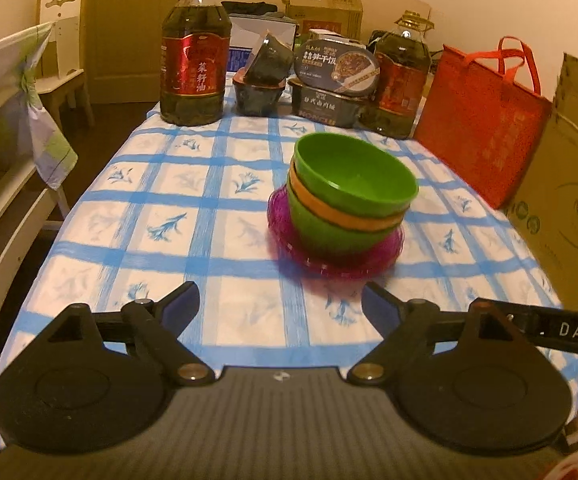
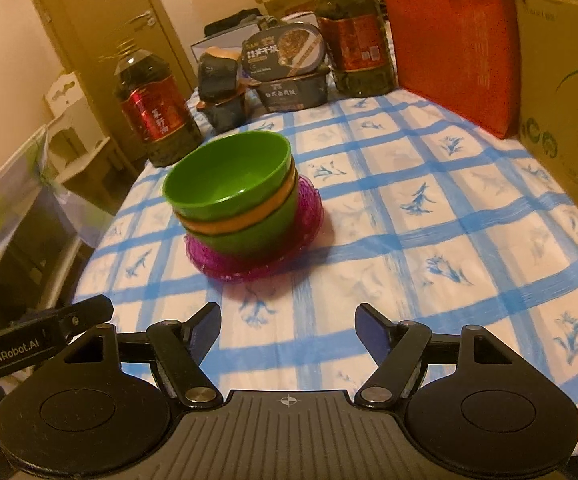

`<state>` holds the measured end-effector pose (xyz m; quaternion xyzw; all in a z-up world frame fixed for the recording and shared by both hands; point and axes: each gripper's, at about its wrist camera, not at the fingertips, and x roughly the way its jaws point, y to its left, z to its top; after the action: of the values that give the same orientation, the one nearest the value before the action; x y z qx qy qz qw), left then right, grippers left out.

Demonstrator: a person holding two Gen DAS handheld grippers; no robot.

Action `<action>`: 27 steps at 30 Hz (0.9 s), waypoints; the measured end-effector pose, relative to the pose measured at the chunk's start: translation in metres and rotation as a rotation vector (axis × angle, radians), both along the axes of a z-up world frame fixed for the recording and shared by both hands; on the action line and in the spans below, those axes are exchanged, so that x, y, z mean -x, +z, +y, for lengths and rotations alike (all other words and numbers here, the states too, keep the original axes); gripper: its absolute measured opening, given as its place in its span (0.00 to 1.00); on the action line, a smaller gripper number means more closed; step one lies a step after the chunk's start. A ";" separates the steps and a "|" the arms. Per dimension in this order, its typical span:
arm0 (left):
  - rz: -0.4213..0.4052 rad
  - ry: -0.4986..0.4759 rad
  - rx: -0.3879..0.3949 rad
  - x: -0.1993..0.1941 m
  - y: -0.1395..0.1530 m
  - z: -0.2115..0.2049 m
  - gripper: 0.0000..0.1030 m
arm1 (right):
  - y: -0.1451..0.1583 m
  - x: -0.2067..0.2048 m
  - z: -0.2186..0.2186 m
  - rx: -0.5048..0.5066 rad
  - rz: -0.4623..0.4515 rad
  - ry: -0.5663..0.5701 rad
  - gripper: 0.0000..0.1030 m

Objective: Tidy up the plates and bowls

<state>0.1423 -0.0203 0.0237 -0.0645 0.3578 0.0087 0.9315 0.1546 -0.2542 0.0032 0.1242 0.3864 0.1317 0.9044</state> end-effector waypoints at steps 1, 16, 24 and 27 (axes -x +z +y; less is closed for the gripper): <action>0.004 0.000 -0.002 0.004 0.000 -0.001 0.86 | 0.000 0.005 0.001 0.017 -0.010 0.005 0.72; 0.048 -0.007 0.031 0.061 -0.006 0.004 0.87 | -0.006 0.062 0.008 0.099 -0.038 0.024 0.75; 0.055 -0.041 0.031 0.075 -0.002 -0.002 0.87 | 0.000 0.079 0.013 0.113 -0.054 0.043 0.76; 0.071 -0.050 0.037 0.077 -0.004 -0.005 0.87 | 0.001 0.081 0.011 0.111 -0.049 0.040 0.76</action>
<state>0.0649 -0.0256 0.0196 -0.0726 0.3922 -0.0191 0.9168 0.0735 -0.2428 0.0044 0.0628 0.3731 0.1310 0.9163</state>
